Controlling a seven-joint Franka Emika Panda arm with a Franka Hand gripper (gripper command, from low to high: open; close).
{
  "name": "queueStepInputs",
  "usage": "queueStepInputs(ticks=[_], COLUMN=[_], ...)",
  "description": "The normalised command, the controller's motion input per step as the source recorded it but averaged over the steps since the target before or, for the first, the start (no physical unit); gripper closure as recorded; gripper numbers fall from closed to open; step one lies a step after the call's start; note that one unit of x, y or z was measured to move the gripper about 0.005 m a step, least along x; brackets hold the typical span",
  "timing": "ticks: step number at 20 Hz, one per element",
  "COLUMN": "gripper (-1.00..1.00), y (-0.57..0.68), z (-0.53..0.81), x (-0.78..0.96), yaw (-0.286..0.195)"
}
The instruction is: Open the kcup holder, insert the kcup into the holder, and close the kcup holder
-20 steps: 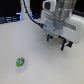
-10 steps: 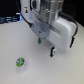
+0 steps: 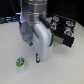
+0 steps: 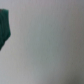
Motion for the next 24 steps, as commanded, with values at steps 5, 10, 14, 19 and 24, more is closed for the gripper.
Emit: queueStepInputs(ticks=[5,10,14,19,24], gripper=[-1.0,-1.0,-1.0,-1.0,-1.0], y=[-0.55,-0.42,-0.27,-0.24,-0.1], z=[0.01,-0.03,-0.13,-0.16,-0.15], x=[0.2,0.33,0.39,0.31,0.21], yaw=[-0.24,-0.242,-0.204,-0.166,-0.145])
